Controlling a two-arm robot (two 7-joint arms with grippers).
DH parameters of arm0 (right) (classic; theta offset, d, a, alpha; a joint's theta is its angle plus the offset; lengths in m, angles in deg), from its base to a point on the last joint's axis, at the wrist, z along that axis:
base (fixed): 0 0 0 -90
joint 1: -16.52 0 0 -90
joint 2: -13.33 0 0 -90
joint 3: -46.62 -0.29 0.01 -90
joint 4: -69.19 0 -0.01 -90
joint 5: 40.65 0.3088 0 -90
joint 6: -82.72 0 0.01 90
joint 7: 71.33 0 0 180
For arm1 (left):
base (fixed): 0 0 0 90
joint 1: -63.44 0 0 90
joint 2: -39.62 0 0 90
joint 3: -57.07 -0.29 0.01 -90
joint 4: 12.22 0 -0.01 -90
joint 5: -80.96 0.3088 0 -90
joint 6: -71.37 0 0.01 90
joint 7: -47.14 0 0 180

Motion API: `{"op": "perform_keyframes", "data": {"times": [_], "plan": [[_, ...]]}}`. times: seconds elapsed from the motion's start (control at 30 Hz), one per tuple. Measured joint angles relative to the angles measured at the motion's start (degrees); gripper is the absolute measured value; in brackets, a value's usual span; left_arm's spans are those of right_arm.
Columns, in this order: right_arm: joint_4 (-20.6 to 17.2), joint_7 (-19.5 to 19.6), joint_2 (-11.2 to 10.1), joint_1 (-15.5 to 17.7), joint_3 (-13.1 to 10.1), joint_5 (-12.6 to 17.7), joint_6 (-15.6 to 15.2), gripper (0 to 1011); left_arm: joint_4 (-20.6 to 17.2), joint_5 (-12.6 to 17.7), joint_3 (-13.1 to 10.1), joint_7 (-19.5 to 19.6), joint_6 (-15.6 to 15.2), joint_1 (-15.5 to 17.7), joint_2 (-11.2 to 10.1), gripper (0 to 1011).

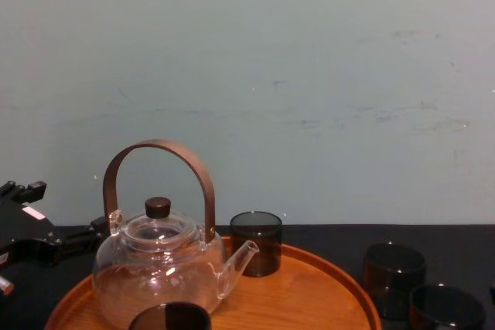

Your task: Pick up the glass from the table and place it on the tray.

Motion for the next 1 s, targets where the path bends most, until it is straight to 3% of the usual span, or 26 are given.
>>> {"op": "perform_keyframes", "data": {"times": [0.6, 1.0], "plan": [[3.64, -2.1, 2.86, -1.07, -0.93, -1.93, -0.07, 1002, 0.0, 0.0, 0.0, 0.0, 0.0, 0.0, 0.0, 1001], [8.39, -4.01, 6.04, -4.0, -0.95, -3.39, -0.22, 1002, 0.0, 0.0, 0.0, 0.0, 0.0, 0.0, 0.0, 1001]]}}
